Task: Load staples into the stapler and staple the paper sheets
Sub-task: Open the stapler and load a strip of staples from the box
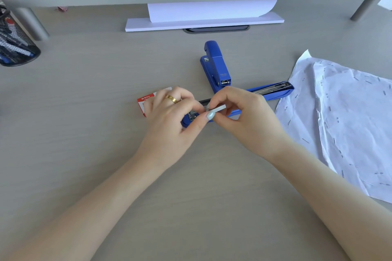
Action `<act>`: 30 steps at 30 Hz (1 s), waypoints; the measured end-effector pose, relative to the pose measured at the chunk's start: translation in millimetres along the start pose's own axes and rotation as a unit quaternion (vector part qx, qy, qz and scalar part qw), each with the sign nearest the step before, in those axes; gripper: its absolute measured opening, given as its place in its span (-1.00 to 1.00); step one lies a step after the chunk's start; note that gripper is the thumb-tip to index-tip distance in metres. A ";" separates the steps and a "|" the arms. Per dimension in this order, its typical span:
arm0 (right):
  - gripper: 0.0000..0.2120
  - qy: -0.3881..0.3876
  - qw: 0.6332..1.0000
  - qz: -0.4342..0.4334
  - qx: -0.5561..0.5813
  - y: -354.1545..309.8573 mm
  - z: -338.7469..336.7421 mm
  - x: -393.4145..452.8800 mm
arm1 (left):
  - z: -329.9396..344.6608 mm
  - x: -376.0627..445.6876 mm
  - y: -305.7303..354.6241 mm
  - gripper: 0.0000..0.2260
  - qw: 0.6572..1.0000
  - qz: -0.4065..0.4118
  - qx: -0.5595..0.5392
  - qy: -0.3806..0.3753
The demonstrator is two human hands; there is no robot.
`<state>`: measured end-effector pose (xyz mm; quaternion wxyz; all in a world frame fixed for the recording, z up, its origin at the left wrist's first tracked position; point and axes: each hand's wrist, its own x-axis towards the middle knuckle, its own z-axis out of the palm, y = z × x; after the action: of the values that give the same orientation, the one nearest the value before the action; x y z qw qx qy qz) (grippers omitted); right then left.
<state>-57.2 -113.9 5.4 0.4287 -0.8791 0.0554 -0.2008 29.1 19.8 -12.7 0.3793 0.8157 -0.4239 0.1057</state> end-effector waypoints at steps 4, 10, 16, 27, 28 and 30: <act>-0.94 0.013 0.998 -0.049 -0.023 3.2 3.0 -0.1 | 2.1 -0.3 -0.2 -0.71 0.999 -0.032 -0.031 -0.014; -0.94 0.014 0.996 -0.083 -0.021 7.3 3.5 1.6 | 1.3 0.4 -2.5 -0.83 0.996 -0.043 -0.071 -0.025; -0.87 -0.023 0.996 -0.082 -0.014 11.2 -3.8 3.2 | -0.3 1.7 -6.1 -0.86 0.996 -0.053 -0.070 0.003; -0.85 0.072 0.995 -0.064 -0.027 23.1 -6.0 12.4 | 0.8 5.5 -11.6 -0.68 0.998 -0.037 0.024 0.035; -0.85 0.083 0.994 -0.061 -0.031 25.3 -6.0 14.0 | 2.0 6.2 -13.6 -0.62 0.998 -0.050 0.038 0.028; -0.86 0.095 0.992 -0.056 -0.053 30.4 -4.3 16.7 | 4.4 7.0 -17.3 -0.58 0.995 -0.077 0.063 0.012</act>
<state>-41.4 -140.6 -10.7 0.3622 -0.8793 0.0575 -0.3037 46.1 18.5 -21.4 0.3394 0.8667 -0.3480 0.1123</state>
